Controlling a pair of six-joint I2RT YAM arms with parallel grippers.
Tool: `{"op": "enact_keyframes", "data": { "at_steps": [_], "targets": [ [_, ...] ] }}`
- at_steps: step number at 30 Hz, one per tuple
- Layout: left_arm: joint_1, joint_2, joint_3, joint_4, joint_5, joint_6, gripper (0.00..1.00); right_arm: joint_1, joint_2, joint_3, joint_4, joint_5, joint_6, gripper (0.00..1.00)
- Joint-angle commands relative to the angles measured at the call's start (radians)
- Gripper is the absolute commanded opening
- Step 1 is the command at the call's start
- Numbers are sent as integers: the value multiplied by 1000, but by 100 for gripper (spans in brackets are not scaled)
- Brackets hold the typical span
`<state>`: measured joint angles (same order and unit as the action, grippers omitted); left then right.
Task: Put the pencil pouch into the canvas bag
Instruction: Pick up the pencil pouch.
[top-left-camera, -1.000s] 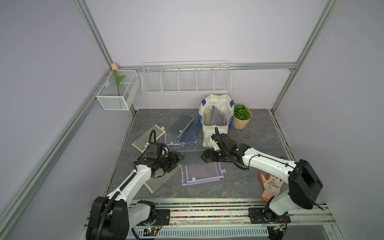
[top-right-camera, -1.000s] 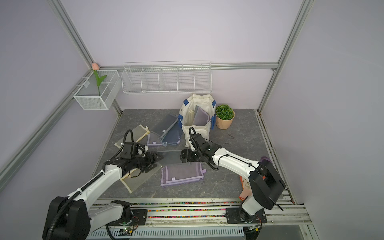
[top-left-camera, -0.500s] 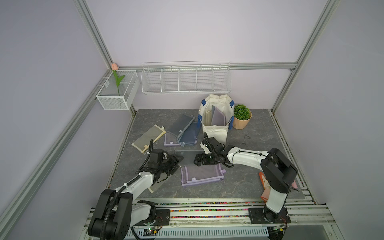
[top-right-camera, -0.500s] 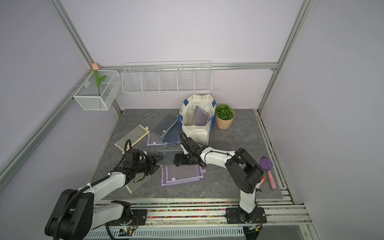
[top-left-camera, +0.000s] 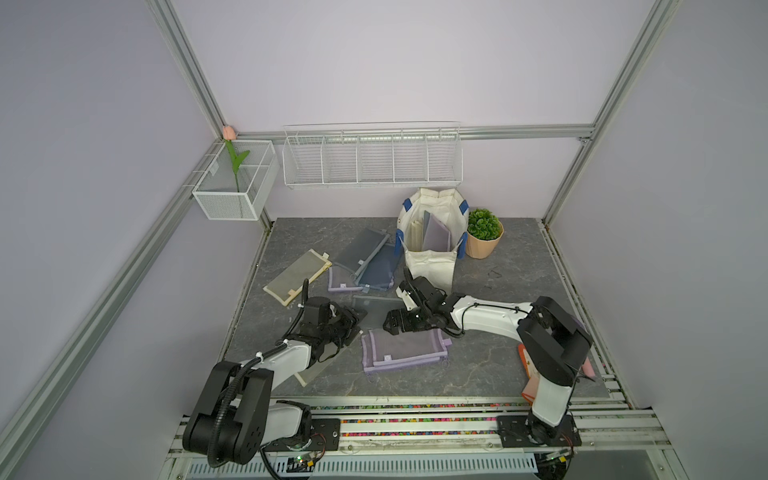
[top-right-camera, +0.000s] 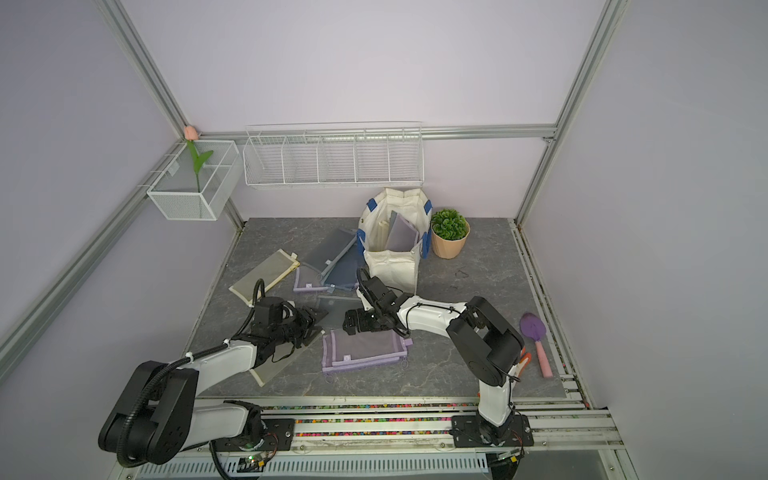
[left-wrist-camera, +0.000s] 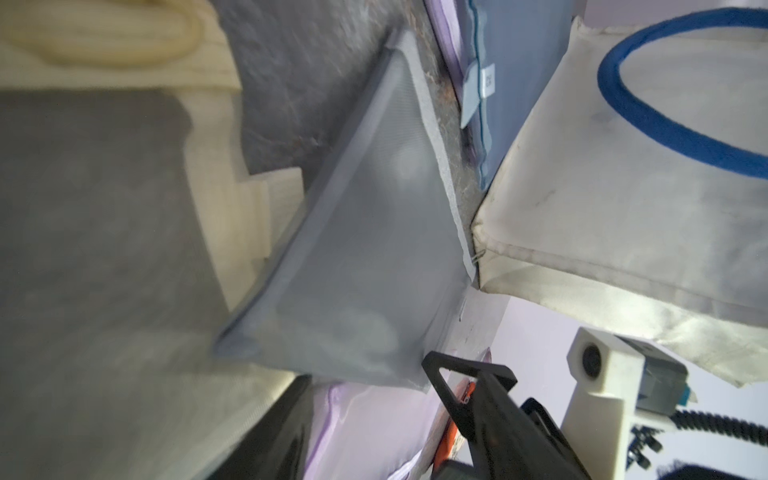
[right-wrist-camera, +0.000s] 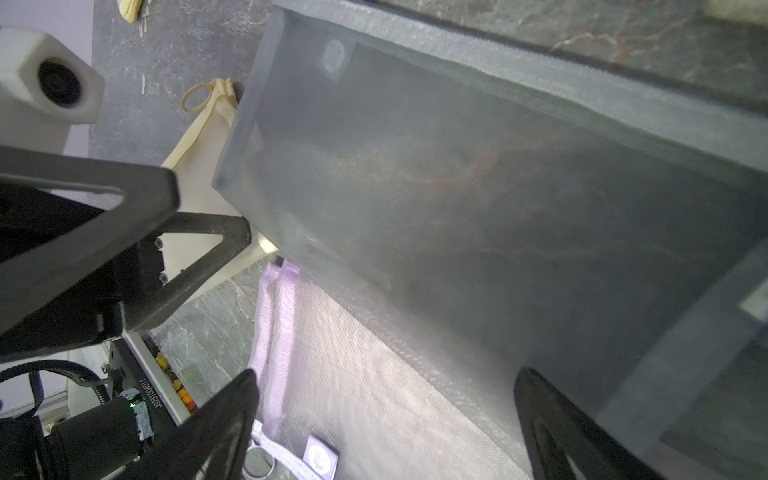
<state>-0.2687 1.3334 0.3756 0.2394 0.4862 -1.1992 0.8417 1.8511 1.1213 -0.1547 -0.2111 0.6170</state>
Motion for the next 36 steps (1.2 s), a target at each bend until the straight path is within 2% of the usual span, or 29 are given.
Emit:
{"op": "enact_keyframes", "data": {
  "at_steps": [1,8,11,14,18,19,23,28,31,36],
  "targets": [
    [-4,70,5,101,-23,-21,56,9,26,-23,10,-17,3,98],
    [-18,177,53,189,-40,-38,50,15,25,-32,7,-17,2,98],
    [-27,222,72,226,-43,-44,43,17,28,-38,15,-23,4,98],
    [-33,259,76,279,-45,-54,30,20,30,-38,22,-30,4,98],
    [-33,281,76,339,-31,-52,3,21,20,-32,24,-42,1,98],
    [-32,270,78,337,-29,-40,0,22,10,-30,19,-48,-3,99],
    [-33,169,136,168,-13,76,0,22,-72,-19,-26,-48,-18,99],
    [-32,-26,261,-184,25,343,0,17,-258,24,-172,-48,-48,97],
    [-32,-120,321,-330,72,476,0,5,-386,57,-271,-43,-59,96],
    [-33,-267,362,-377,217,598,0,-75,-548,101,-353,-87,-61,93]
  ]
}}
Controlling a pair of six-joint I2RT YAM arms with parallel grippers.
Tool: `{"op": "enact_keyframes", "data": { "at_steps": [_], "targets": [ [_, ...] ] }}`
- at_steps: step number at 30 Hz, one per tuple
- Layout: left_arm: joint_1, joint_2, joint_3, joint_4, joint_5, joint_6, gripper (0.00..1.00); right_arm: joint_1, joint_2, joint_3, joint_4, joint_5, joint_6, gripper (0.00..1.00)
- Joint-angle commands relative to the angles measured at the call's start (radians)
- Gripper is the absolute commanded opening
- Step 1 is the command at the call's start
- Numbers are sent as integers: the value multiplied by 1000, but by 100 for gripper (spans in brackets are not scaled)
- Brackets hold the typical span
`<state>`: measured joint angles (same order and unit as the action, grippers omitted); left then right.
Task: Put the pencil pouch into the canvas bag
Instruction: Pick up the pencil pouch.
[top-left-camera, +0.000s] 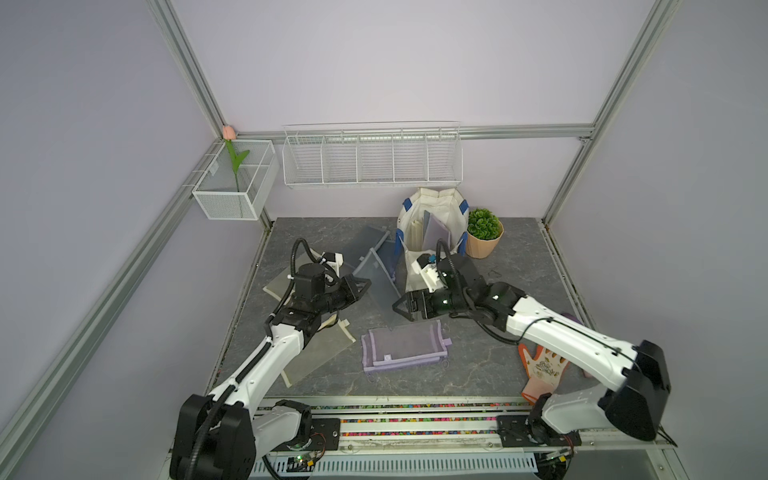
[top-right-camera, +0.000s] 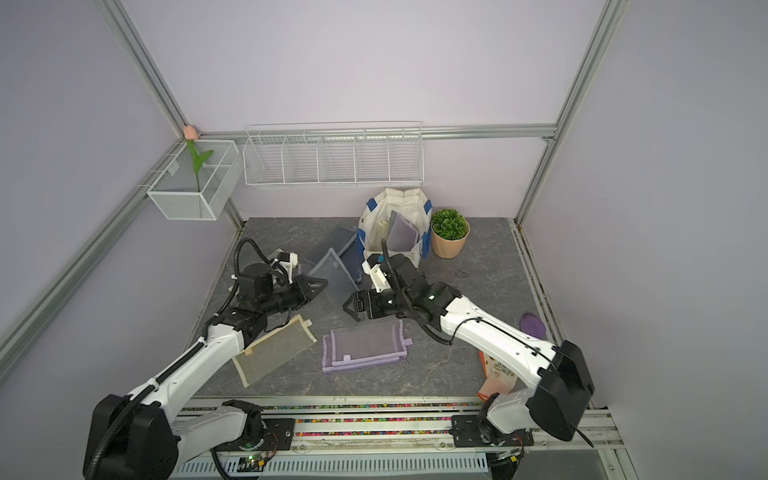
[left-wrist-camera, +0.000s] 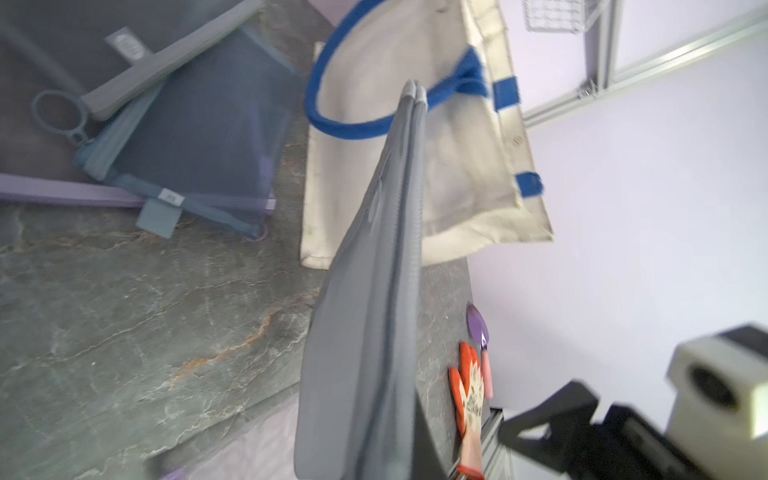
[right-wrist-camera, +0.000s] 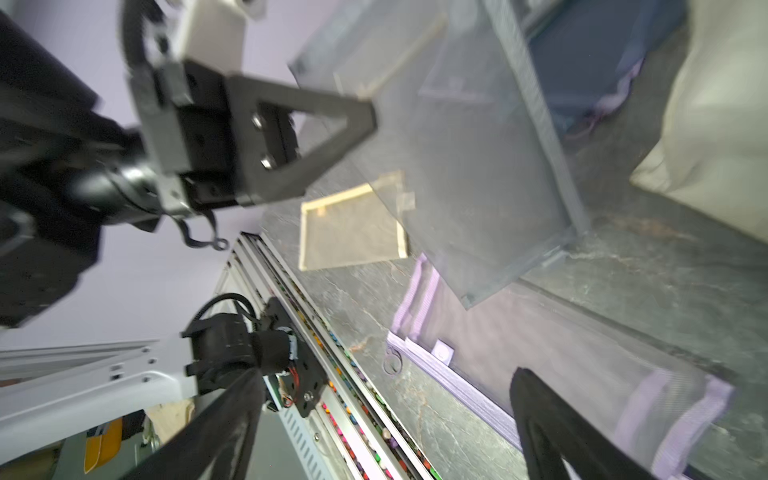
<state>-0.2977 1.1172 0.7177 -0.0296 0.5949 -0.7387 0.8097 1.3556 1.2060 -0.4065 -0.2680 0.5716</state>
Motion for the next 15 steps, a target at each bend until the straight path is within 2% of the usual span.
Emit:
{"op": "enact_keyframes", "data": {
  "at_steps": [1,4,9,15],
  "targets": [
    [-4,-81,22,-87,146,142,0,-68,-77,26,-106,-54,-23,93],
    [-9,-141,26,25,243,89,0,-129,-133,58,-112,-129,-93,92],
    [-21,-143,117,85,384,3,0,-185,-153,96,-172,-200,-245,89],
    [-108,-87,299,-68,480,75,0,-219,-134,113,-123,-296,-296,89]
  ]
}}
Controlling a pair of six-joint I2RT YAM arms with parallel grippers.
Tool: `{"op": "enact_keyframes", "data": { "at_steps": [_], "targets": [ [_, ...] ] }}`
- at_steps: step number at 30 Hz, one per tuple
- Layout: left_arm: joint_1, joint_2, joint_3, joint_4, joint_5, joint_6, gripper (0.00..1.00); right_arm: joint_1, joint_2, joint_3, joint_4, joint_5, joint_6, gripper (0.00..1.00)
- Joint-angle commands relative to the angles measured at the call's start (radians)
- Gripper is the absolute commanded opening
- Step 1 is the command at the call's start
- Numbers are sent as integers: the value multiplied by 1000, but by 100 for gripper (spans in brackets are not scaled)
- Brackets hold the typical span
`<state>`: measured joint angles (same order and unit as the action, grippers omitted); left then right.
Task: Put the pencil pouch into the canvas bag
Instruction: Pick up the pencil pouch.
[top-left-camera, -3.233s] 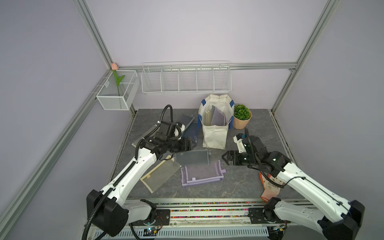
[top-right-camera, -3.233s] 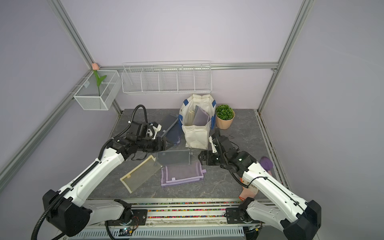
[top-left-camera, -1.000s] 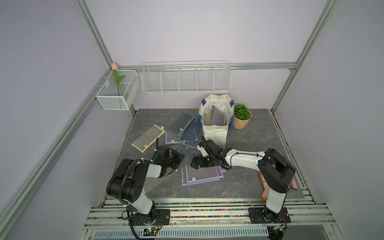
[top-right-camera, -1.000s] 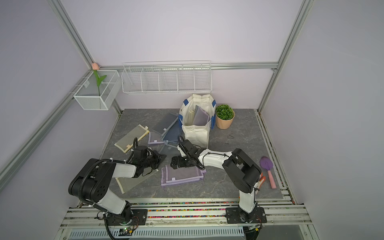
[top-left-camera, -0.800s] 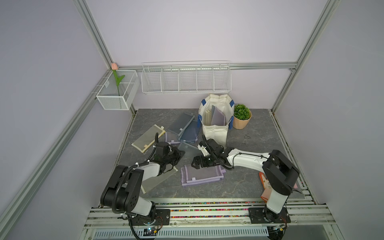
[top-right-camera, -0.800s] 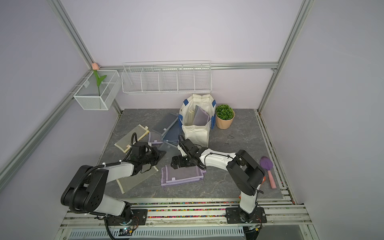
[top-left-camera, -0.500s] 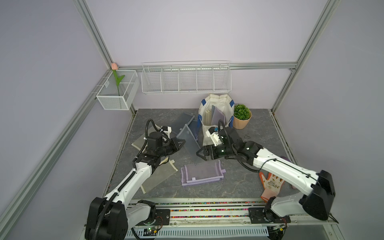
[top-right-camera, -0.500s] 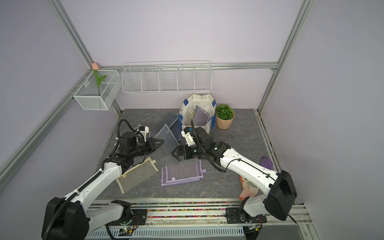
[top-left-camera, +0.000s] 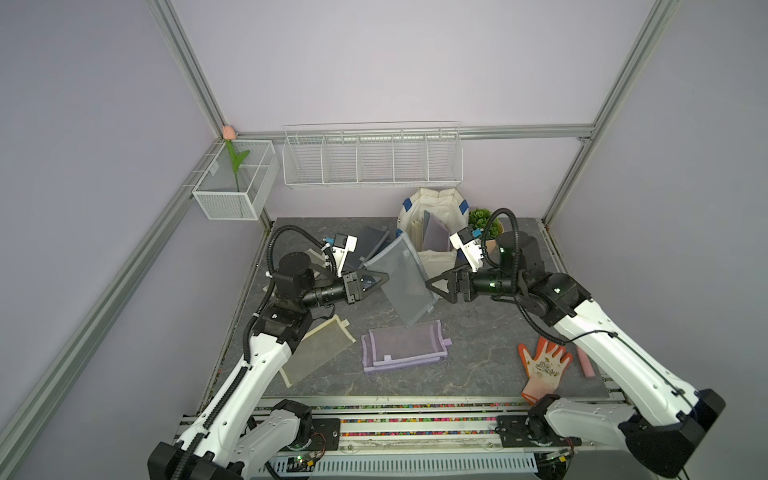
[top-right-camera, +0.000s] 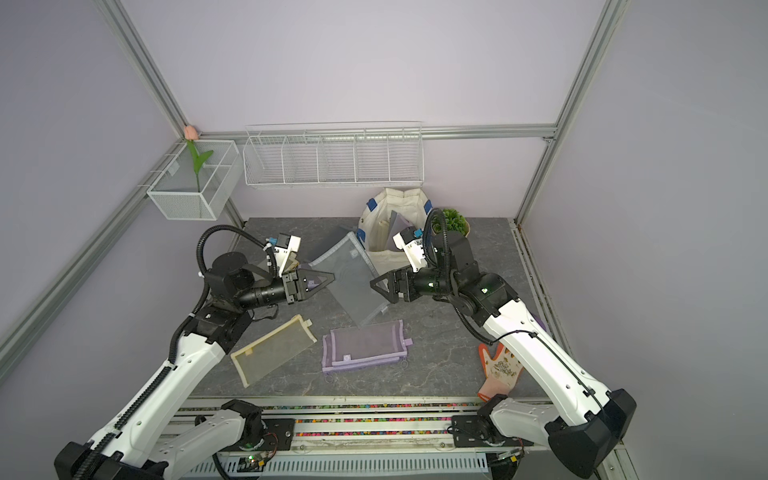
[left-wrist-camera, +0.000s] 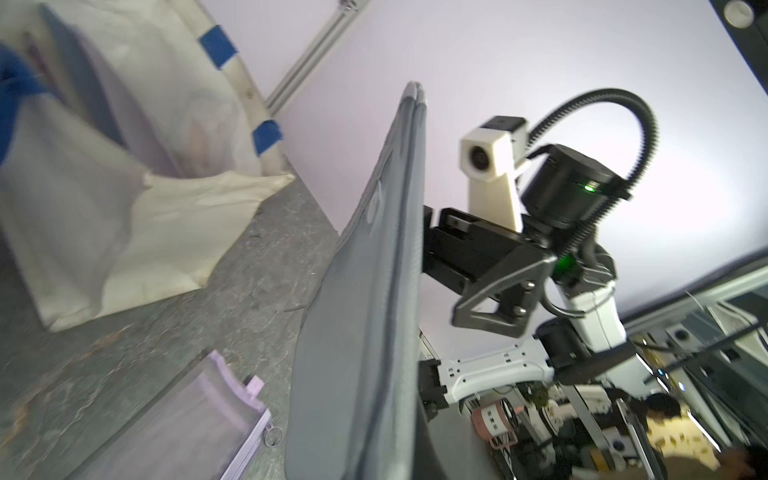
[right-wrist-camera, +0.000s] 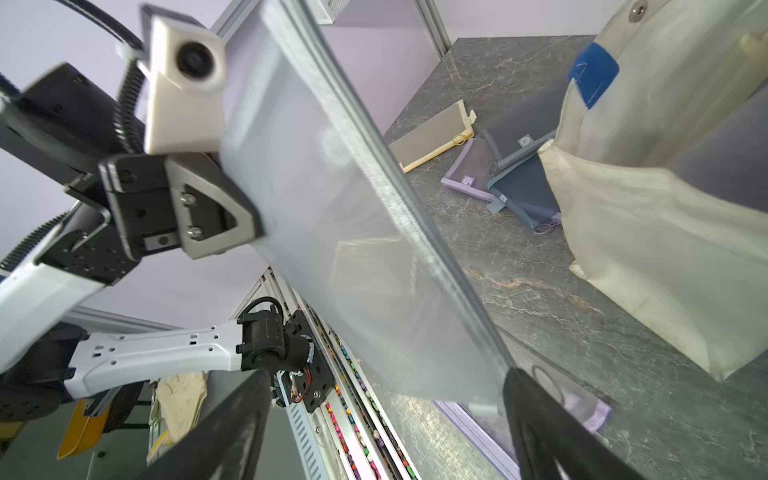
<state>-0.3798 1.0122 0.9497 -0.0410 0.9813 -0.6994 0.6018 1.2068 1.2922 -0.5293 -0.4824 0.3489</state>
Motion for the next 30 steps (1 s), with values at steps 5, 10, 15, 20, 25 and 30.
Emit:
{"op": "enact_keyframes", "data": {
  "at_steps": [5,10,15,20,25,30],
  "targets": [
    [-65,47,128,-56,132,18,0,-17,35,42,7,-123,-94,90],
    [-66,52,135,-5,146,-26,0,-24,-8,-2,99,-188,-49,96],
    [-66,73,154,12,148,-36,0,-25,-30,-35,159,-239,1,68],
    [-65,102,181,5,120,-28,0,-28,-65,-44,140,-187,12,15],
    [-50,126,241,-51,17,13,15,-34,-94,-48,125,-137,30,6],
    [-51,129,236,-30,-139,-3,67,-65,-134,-74,185,0,127,6]
  ]
}}
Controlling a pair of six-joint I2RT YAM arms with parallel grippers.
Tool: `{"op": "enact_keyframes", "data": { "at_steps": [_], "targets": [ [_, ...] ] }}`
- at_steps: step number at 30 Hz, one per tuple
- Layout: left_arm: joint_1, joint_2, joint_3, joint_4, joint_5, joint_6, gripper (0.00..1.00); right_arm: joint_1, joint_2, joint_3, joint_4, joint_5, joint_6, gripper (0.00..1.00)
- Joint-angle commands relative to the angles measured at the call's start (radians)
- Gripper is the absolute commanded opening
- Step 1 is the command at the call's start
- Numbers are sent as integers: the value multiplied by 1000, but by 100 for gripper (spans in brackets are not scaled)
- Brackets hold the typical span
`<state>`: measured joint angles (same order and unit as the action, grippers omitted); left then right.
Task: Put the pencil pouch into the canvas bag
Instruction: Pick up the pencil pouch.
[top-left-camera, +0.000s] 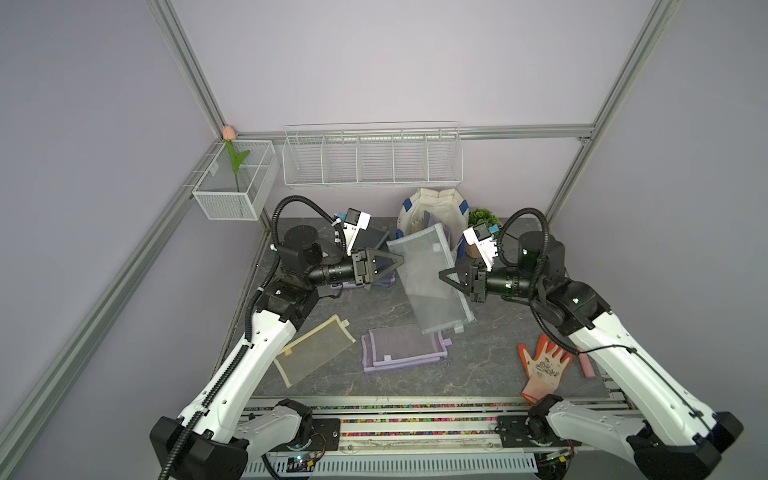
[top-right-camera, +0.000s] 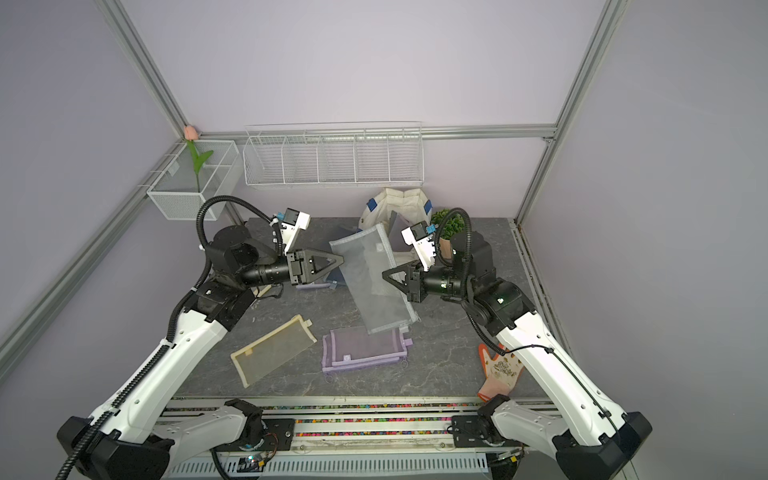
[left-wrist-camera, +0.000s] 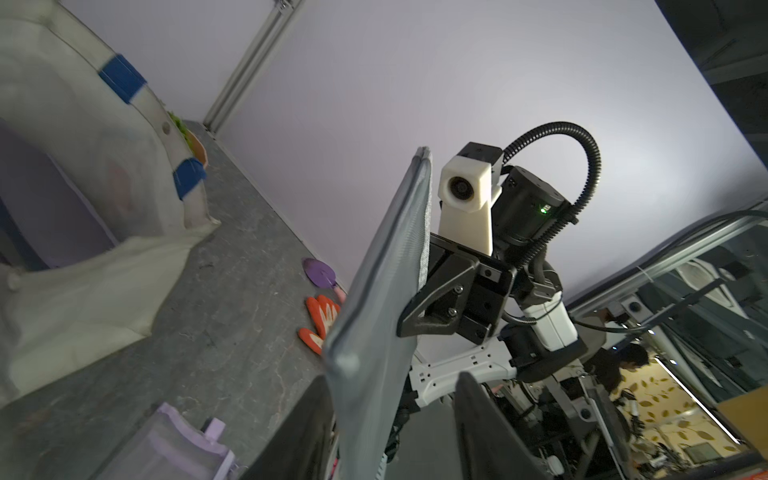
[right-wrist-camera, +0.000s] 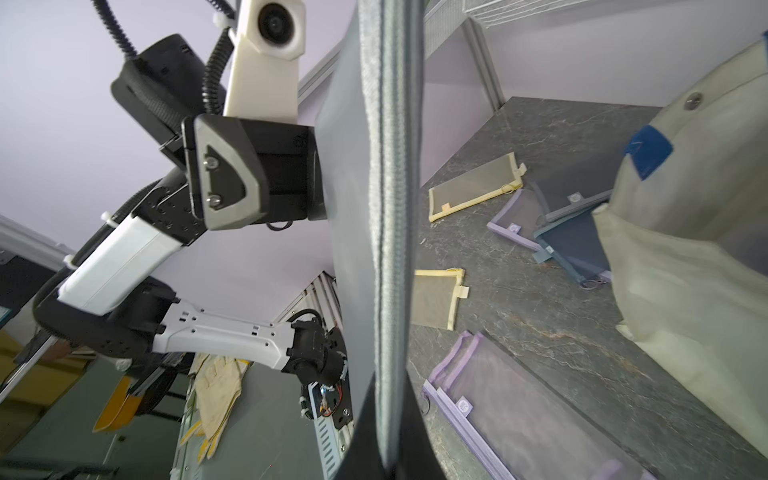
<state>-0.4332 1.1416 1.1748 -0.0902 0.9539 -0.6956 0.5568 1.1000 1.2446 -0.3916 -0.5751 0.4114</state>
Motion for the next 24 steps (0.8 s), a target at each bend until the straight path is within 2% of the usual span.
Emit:
{"op": "enact_keyframes", "data": {
  "at_steps": [1,3,6,9,14,18,20,21,22,24],
  "targets": [
    [-3,-2,-11,65,-131,-37,78,-29,-36,-38,79,114,98,6],
    [-28,-3,-27,71,-183,-41,89,-46,-42,-52,141,128,156,6],
    [-103,18,-35,82,-260,-33,94,-51,-27,-52,211,137,227,6],
    [-168,50,-55,137,-339,-52,95,-51,-10,-63,303,130,296,6],
    [-209,89,-121,340,-406,-164,92,-51,7,-92,430,144,385,6],
    [-254,137,-95,389,-388,-176,74,-50,24,-99,444,163,397,6],
    [-262,149,-103,442,-384,-207,50,-51,27,-105,443,178,402,6],
    [-262,154,-113,481,-381,-227,32,-52,28,-105,437,184,402,6],
    [-262,158,-118,502,-378,-243,20,-51,28,-106,429,190,399,6],
    [-262,157,-111,493,-375,-242,1,-50,29,-106,409,203,393,6]
  ]
}}
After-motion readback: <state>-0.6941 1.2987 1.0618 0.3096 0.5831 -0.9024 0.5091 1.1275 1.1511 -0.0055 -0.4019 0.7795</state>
